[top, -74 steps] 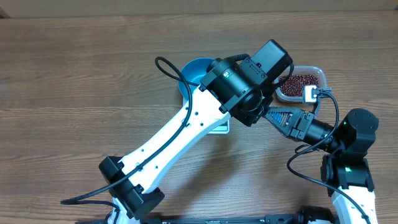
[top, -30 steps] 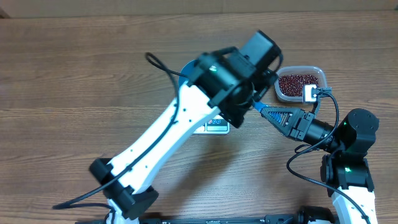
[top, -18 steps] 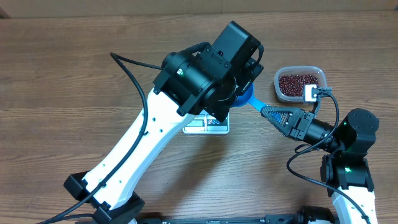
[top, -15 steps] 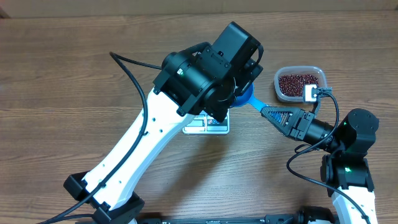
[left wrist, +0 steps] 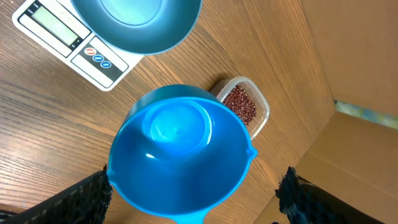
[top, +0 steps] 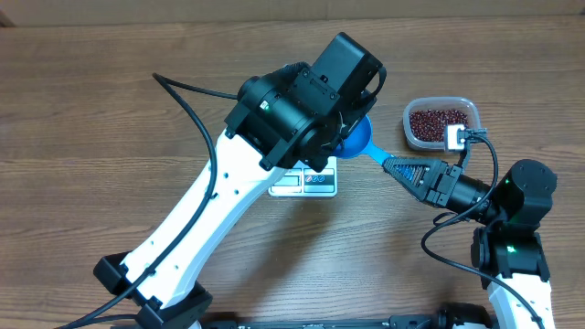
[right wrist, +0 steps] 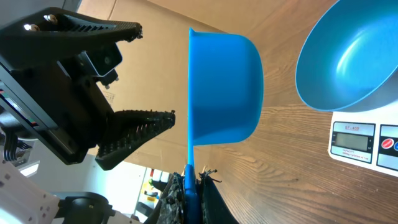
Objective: Scoop item into bowl and weigh 150g on scale
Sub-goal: 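Release the scoop from the left gripper, keeping it in the right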
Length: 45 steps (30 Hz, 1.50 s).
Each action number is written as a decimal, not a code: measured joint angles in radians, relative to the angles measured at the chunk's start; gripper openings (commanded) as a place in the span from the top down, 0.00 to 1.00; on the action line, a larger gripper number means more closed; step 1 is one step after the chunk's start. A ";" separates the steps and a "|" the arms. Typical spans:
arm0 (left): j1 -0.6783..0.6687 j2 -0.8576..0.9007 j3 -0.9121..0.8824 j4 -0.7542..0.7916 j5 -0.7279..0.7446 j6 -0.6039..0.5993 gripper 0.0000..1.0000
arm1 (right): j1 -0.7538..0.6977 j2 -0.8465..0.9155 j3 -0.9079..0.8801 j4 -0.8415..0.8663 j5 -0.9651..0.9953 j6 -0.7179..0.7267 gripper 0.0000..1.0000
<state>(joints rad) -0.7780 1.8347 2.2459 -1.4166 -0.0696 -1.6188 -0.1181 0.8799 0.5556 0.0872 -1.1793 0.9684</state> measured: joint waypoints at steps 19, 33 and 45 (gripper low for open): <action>0.000 0.000 0.000 -0.057 0.010 0.011 0.11 | 0.000 0.000 0.000 0.204 0.087 0.101 0.96; 0.000 0.000 0.000 -0.057 0.013 0.030 0.22 | 0.000 0.000 0.000 0.244 0.086 0.212 0.96; 0.000 0.000 0.000 -0.053 0.013 0.030 0.34 | 0.000 0.000 0.000 0.331 0.069 0.301 0.96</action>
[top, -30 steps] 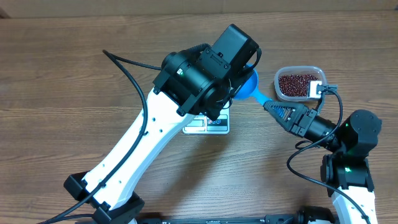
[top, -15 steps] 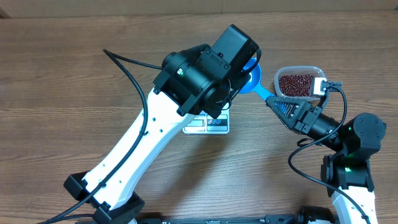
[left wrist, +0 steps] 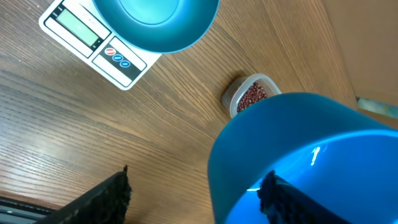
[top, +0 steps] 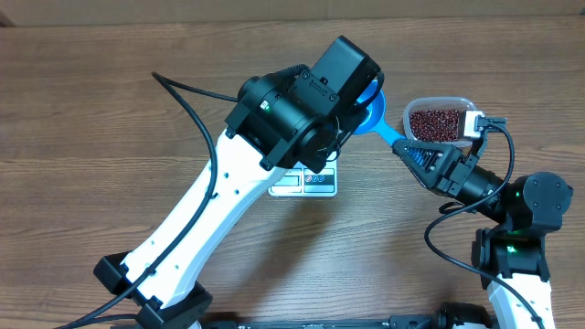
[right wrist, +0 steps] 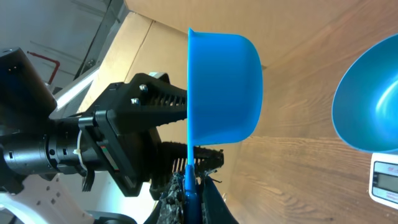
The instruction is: Scoop item into bowl and weigh 150g on scale
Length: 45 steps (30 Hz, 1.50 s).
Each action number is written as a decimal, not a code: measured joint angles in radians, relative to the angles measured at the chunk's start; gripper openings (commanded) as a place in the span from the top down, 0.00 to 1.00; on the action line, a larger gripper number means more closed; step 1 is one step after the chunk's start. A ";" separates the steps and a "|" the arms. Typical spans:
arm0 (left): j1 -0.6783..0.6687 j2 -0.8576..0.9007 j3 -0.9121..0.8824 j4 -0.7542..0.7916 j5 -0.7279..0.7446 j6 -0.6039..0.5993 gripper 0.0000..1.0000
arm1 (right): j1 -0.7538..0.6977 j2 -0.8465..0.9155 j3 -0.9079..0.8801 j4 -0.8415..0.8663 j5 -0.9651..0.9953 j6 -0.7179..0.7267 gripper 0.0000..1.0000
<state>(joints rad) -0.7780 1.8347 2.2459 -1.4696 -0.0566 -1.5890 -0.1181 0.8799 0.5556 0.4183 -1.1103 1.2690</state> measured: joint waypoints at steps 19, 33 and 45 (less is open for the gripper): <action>0.000 0.000 0.000 0.000 0.000 0.000 0.62 | 0.000 0.000 0.000 0.067 -0.028 0.077 0.96; 0.000 0.000 0.000 -0.004 0.004 0.011 0.96 | 0.001 0.000 0.000 0.075 -0.039 0.088 0.96; 0.000 0.000 0.000 -0.004 0.004 0.012 0.96 | 0.001 0.000 0.000 0.075 -0.038 0.088 0.93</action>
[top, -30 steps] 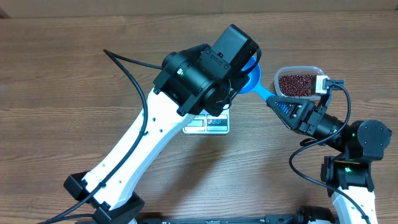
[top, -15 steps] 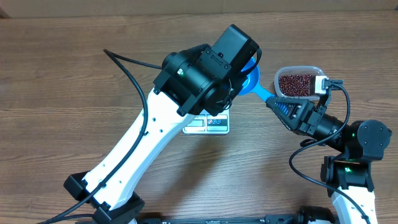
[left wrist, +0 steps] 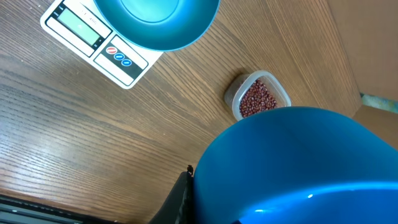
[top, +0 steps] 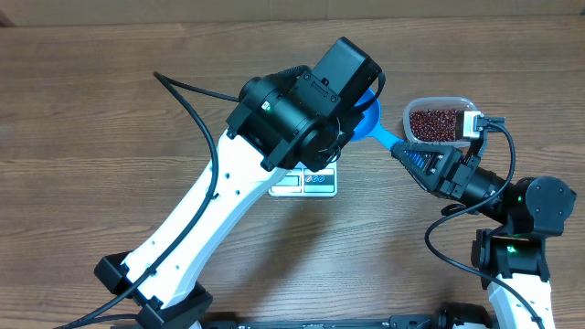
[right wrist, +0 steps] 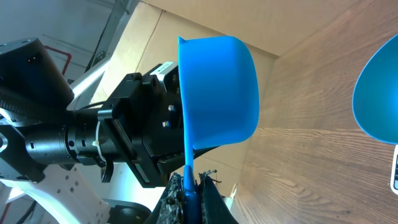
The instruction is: Scoop item into bowl and weigh 150g on scale
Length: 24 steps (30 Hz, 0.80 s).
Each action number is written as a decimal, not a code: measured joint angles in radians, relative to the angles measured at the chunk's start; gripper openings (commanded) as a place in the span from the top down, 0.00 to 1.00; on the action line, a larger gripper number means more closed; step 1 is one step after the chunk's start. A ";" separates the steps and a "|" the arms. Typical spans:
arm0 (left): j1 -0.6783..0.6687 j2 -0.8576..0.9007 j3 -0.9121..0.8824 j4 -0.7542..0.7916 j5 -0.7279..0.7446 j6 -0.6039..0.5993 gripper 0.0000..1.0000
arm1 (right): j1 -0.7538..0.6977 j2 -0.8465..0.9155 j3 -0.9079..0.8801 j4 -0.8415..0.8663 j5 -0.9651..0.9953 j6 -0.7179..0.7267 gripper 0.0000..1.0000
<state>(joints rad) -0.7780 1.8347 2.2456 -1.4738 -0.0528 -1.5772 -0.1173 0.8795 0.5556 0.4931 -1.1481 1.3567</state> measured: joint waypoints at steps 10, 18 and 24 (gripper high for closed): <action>0.000 0.000 0.000 0.003 0.000 -0.001 0.96 | 0.000 0.000 0.002 -0.006 0.002 0.005 0.71; 0.000 0.000 0.000 0.003 0.000 -0.001 0.96 | -0.001 0.000 0.002 -0.006 0.003 0.005 0.60; 0.000 0.000 0.000 0.003 0.000 -0.001 0.96 | -0.001 0.000 0.002 -0.007 0.003 0.006 0.55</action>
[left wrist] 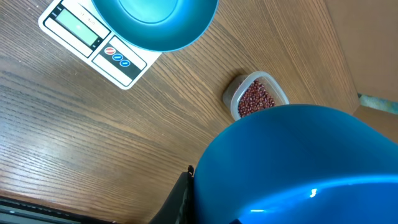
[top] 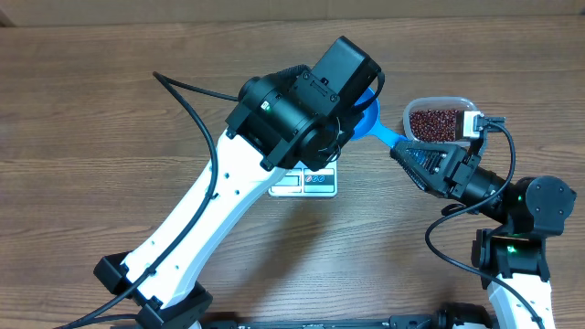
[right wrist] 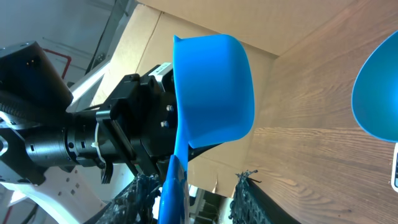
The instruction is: Scoop item into bowl and weigh 150g on scale
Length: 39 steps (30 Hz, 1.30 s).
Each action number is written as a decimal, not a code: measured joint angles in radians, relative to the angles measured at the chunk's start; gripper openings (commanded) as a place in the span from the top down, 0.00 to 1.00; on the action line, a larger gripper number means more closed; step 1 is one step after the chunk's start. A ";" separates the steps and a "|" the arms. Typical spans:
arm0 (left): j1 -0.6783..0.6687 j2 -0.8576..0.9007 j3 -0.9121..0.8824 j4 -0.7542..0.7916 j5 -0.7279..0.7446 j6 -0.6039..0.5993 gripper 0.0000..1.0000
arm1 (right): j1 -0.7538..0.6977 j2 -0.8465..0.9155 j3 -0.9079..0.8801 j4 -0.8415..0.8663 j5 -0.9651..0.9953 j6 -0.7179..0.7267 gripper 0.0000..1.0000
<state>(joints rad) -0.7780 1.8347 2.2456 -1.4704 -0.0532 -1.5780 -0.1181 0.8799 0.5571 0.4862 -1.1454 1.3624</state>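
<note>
The blue scoop (top: 370, 117) hangs in the air between both arms. Its cup (left wrist: 298, 168) fills the lower right of the left wrist view, and my left gripper (top: 358, 111) is shut on it, one finger (left wrist: 181, 198) pressed against the cup's wall. My right gripper (right wrist: 194, 175) is open, its fingers spread on either side of the scoop handle (right wrist: 171, 186) and apart from it. The blue bowl (left wrist: 155, 18) sits on the white scale (left wrist: 87, 37). A clear tub of red beans (top: 441, 122) stands on the table to the right.
The left arm's bulky wrist (top: 302, 105) covers the bowl and most of the scale (top: 306, 181) from overhead. Cardboard walls (left wrist: 367, 56) stand beyond the tub of beans. The wooden table (top: 110, 100) stretches to the left.
My right gripper has opened off the scoop handle, its fingers now spread beside it. The scoop has tilted slightly. The left gripper is still shut on the cup.
First my right gripper held the scoop by its handle, the cup between my open left fingers near the scale. Then the scoop was higher, nearer the bean tub, left fingers still apart. Then the left gripper was shut on the cup, and now the right has let go.
</note>
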 measured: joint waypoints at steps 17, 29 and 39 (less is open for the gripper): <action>-0.021 0.000 0.000 0.000 0.000 0.000 0.96 | 0.000 0.000 0.000 0.001 0.000 -0.001 0.64; -0.021 0.000 0.000 -0.006 0.000 0.000 0.96 | 0.000 0.000 0.000 0.000 -0.003 -0.001 0.70; -0.034 0.000 0.000 -0.011 0.000 0.000 0.96 | 0.000 0.000 0.000 0.001 -0.004 -0.002 0.80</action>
<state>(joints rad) -0.8120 1.8347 2.2456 -1.4811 -0.0532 -1.5780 -0.1177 0.8799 0.5571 0.4870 -1.1492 1.3609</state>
